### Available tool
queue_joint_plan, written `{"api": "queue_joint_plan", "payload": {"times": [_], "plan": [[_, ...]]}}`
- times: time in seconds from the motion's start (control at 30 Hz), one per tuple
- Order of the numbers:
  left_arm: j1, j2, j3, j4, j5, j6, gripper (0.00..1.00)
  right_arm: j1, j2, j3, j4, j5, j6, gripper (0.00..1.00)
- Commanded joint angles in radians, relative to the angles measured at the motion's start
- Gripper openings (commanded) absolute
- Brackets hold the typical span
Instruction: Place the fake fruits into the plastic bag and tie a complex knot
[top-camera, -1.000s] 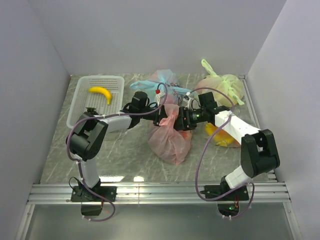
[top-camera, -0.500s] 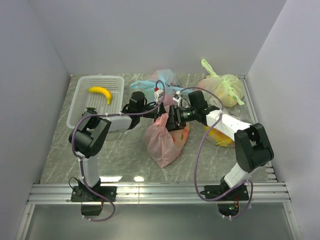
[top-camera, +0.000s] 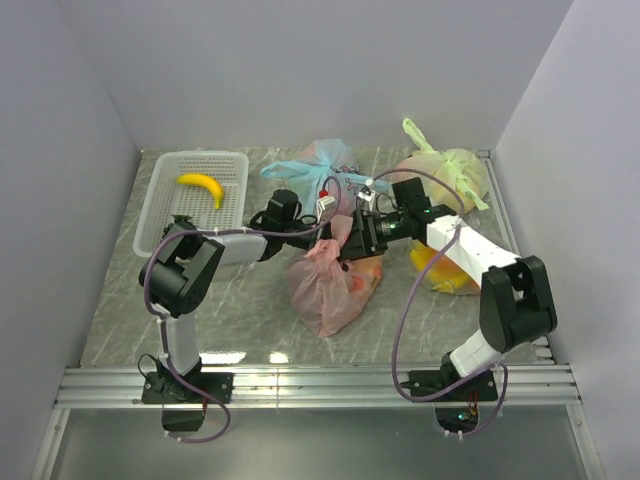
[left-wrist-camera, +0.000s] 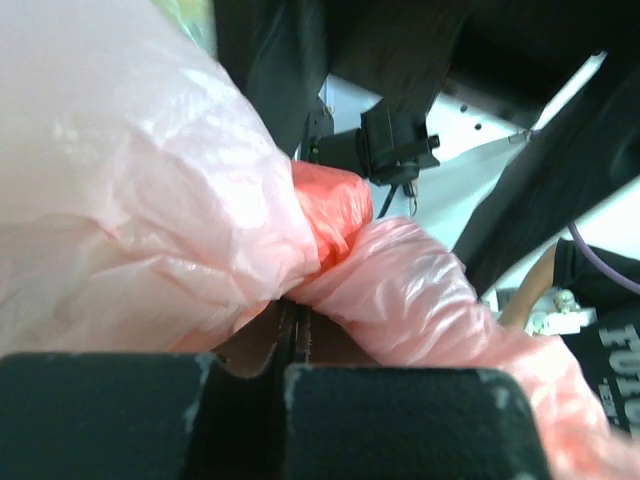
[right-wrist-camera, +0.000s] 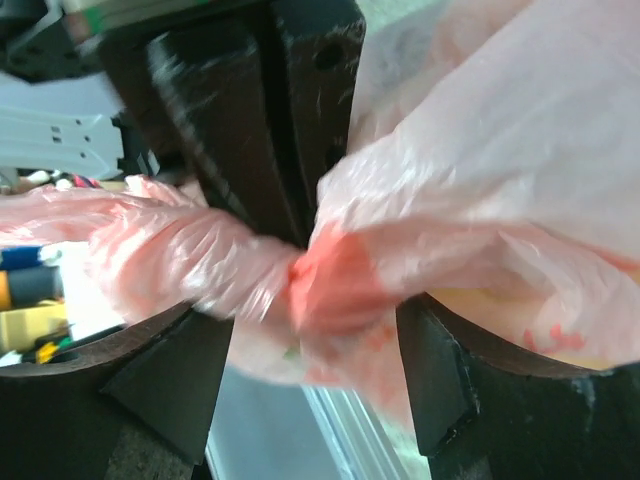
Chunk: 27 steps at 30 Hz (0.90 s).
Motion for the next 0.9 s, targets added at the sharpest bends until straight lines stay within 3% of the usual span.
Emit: {"api": "queue_joint_plan", "payload": {"times": [0.0, 0.13, 0.27, 0.33, 0.6, 0.87], "plan": [[-0.010, -0.042, 0.034, -0.020, 0.063, 0.057, 0.00, -0.038, -0.080, 0.050, -0.180, -0.002, -0.167, 0.72], [-0.007, -0.039, 0.039, -0.014, 0.065, 0.058, 0.00, -0.101, -0.091, 0.068, -0.260, -0.039, -0.199, 0.70], [-0.007, -0.039, 0.040, 0.035, 0.068, 0.012, 0.00, -0.131, -0.099, 0.050, -0.291, -0.074, -0.224, 0.53], [-0.007, -0.038, 0.037, 0.076, 0.068, -0.018, 0.00, -0.131, -0.099, 0.035, -0.261, -0.090, -0.204, 0.49], [-0.009, -0.036, 0.040, 0.104, 0.066, -0.040, 0.00, -0.125, -0.050, -0.014, -0.096, -0.142, -0.017, 0.47], [-0.009, -0.031, 0.025, 0.171, 0.054, -0.089, 0.00, -0.104, 0.010, -0.033, -0.087, -0.156, -0.009, 0.51]]}}
